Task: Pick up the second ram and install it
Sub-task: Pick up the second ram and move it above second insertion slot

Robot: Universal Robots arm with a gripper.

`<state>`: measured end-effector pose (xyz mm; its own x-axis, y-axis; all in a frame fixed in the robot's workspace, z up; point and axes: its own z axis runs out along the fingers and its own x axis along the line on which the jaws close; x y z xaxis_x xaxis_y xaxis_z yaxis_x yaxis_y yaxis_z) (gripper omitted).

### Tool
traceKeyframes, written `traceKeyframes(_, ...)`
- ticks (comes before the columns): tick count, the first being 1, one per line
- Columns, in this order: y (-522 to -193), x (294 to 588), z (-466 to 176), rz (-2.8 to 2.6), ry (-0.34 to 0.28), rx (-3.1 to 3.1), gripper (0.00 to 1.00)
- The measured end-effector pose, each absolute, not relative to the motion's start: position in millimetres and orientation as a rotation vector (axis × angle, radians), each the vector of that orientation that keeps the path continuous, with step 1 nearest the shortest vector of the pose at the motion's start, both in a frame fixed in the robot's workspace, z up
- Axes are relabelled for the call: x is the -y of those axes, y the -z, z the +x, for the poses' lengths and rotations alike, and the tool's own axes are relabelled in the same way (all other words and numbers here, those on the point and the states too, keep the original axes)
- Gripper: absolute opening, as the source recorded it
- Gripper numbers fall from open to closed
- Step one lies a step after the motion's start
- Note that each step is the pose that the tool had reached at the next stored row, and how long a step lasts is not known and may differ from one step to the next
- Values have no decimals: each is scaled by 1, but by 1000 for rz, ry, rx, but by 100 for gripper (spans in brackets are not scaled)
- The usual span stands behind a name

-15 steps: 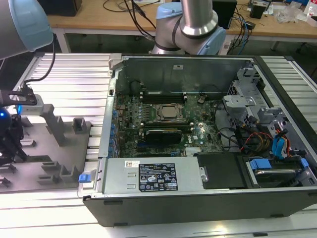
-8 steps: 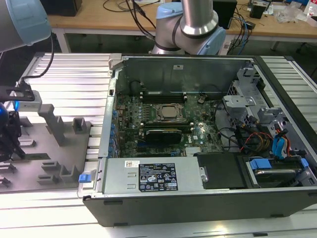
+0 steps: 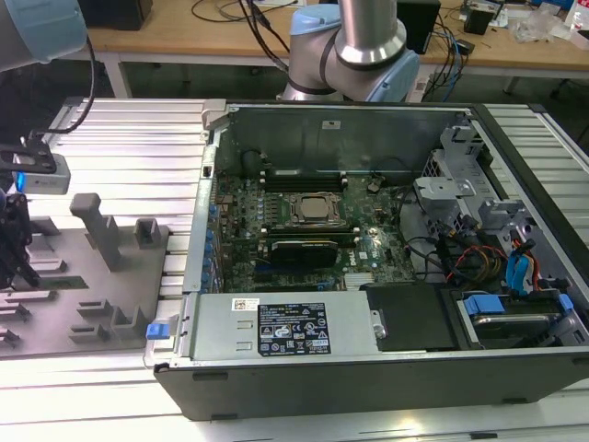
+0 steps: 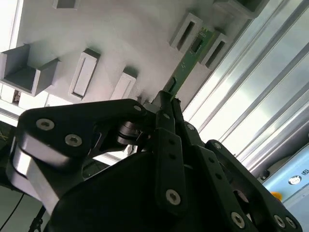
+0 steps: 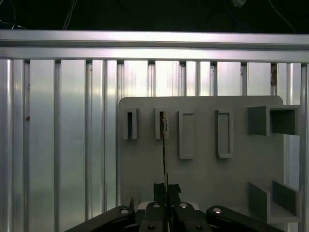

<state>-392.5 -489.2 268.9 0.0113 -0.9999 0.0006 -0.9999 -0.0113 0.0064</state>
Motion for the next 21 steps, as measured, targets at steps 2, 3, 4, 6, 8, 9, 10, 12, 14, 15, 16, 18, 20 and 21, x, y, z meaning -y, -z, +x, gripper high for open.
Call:
traceKeyframes(2, -272, 489, -392, 2230, 6, 2205, 13)
traceKeyframes(3, -275, 489, -392, 2230, 6, 2205, 13)
traceKeyframes(4, -278, 489, -392, 2230, 6, 2205, 13)
traceKeyframes(6, -281, 489, -392, 2230, 6, 2205, 13)
traceKeyframes(8, -285, 489, -392, 2230, 6, 2205, 13)
traceKeyframes(9, -286, 489, -392, 2230, 6, 2205, 13)
traceKeyframes(10, -287, 489, -392, 2230, 6, 2205, 13)
traceKeyframes(12, -291, 489, -392, 2230, 6, 2205, 13)
traceKeyframes(14, -295, 489, -392, 2230, 6, 2205, 13)
traceKeyframes(15, -296, 489, -392, 2230, 6, 2205, 13)
traceKeyframes(16, -298, 489, -392, 2230, 6, 2205, 13)
traceKeyframes(18, -303, 489, -392, 2230, 6, 2205, 13)
traceKeyframes(20, -308, 489, -392, 2230, 6, 2205, 13)
traceKeyframes(21, -310, 489, -392, 2230, 6, 2205, 13)
